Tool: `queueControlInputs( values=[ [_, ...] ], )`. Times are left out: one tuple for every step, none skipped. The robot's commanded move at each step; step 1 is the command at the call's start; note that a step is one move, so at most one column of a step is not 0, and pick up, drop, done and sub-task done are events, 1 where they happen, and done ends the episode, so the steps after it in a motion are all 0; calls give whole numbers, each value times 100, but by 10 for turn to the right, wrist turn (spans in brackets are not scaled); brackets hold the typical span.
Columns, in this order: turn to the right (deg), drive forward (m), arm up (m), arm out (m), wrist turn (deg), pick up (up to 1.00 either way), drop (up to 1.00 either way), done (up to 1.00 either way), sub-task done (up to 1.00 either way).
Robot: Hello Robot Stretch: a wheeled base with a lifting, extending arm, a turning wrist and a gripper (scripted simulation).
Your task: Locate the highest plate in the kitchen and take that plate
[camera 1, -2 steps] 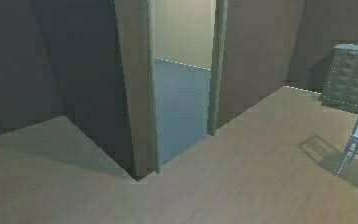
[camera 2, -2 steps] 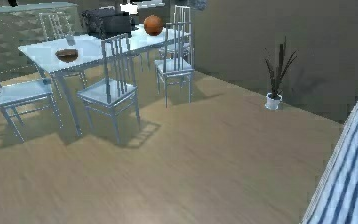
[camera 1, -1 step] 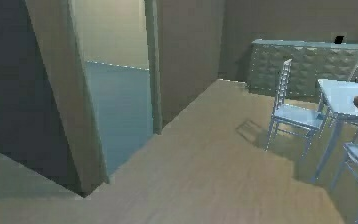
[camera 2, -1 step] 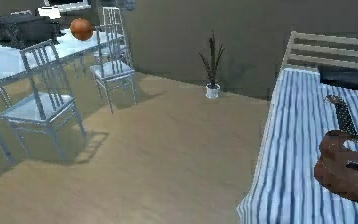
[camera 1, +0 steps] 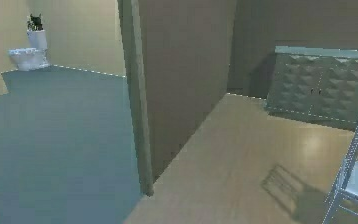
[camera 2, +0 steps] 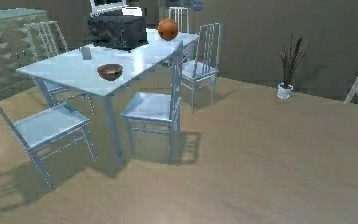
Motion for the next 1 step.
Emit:
queueControlInputs(
  values=[
    [0, 55, 0, 0, 0, 0, 0, 0, 0]
  ],
)
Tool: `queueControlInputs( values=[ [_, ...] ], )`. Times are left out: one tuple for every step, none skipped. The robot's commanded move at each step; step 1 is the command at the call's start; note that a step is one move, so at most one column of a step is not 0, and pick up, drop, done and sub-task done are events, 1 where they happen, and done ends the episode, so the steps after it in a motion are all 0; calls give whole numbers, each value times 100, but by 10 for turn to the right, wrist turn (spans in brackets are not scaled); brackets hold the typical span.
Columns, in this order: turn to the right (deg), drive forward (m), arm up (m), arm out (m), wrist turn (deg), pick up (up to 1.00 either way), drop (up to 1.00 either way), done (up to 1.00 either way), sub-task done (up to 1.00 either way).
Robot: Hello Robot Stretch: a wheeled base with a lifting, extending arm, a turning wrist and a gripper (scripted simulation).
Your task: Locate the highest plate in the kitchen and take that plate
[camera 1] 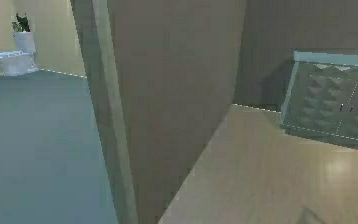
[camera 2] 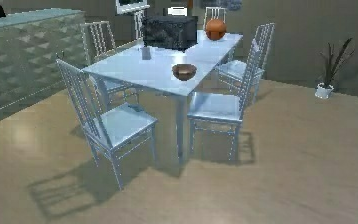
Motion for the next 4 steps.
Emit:
queueControlInputs(
  values=[
    [-450, 0, 0, 0, 0, 0, 0, 0, 0],
    [-150, 0, 0, 0, 0, 0, 0, 0, 0],
    [0, 100, 0, 0, 0, 0, 0, 0, 0],
    [0, 65, 0, 0, 0, 0, 0, 0, 0]
  ],
)
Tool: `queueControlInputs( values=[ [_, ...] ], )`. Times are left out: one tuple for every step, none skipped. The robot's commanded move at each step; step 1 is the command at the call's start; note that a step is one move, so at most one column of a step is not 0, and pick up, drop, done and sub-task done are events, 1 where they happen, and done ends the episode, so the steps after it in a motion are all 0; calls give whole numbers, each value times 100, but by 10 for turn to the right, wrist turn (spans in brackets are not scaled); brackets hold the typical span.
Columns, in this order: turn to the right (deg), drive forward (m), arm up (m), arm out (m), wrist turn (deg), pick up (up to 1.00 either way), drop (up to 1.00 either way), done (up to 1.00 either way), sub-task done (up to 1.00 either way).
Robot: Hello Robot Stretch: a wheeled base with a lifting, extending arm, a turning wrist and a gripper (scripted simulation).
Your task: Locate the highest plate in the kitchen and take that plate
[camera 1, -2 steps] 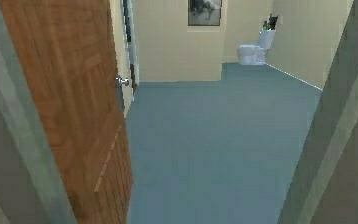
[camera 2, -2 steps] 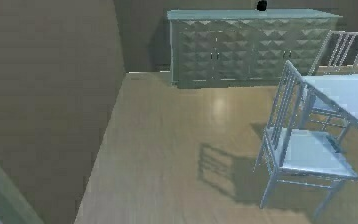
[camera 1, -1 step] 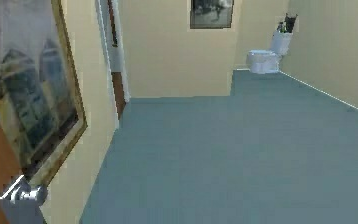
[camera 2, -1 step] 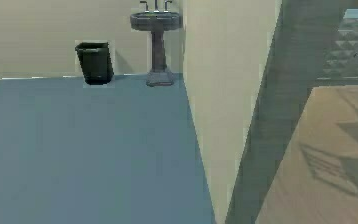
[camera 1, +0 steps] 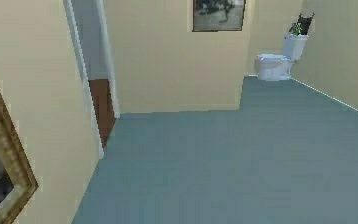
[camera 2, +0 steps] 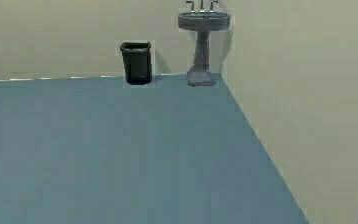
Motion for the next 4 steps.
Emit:
queueControlInputs(
  values=[
    [-120, 0, 0, 0, 0, 0, 0, 0, 0],
    [0, 100, 0, 0, 0, 0, 0, 0, 0],
    [0, 100, 0, 0, 0, 0, 0, 0, 0],
    [-180, 0, 0, 0, 0, 0, 0, 0, 0]
  ],
)
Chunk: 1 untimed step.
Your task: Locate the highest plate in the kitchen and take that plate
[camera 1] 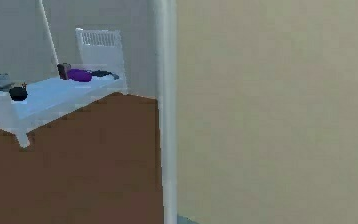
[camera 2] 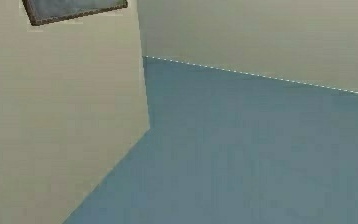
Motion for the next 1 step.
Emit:
queueControlInputs(
  values=[
    [0, 10, 0, 0, 0, 0, 0, 0, 0]
  ],
)
